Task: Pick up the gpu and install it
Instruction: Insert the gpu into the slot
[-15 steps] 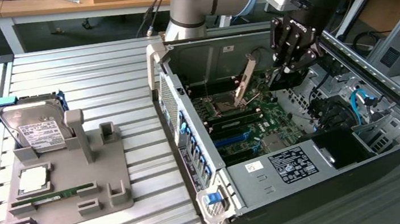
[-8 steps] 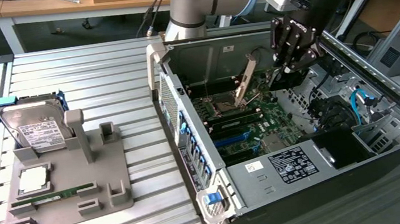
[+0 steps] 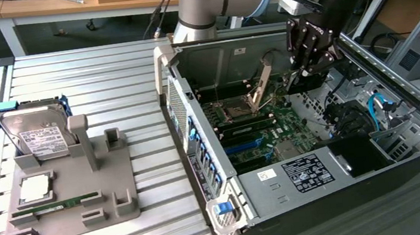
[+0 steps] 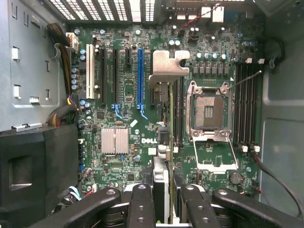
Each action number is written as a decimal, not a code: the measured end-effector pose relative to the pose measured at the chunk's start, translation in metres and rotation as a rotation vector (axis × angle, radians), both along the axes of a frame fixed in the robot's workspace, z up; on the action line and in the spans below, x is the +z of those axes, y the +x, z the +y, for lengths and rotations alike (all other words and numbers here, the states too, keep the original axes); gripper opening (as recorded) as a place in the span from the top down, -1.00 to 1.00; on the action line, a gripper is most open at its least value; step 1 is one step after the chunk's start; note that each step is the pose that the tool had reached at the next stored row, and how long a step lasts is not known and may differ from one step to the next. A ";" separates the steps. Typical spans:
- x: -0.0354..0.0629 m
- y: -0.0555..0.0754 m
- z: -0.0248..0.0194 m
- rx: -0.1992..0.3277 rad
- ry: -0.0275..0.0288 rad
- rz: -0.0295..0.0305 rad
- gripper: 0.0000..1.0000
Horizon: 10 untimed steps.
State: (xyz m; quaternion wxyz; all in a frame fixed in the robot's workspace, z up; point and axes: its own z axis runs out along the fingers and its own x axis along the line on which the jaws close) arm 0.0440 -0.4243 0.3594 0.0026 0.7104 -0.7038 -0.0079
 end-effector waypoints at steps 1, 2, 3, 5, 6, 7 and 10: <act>-0.0006 0.000 0.0000 0.000 0.0000 0.0000 0.47; -0.0008 0.000 0.0000 0.000 0.0000 0.0000 0.47; -0.0009 0.000 0.0000 0.000 0.0000 0.0000 0.47; -0.0013 0.000 0.0000 0.000 0.0000 0.0000 0.47; -0.0016 0.000 0.0000 0.000 0.0000 0.0000 0.47; -0.0018 0.000 0.0000 0.000 0.0000 0.0000 0.47; -0.0025 0.000 0.0000 0.000 0.0000 0.0000 0.47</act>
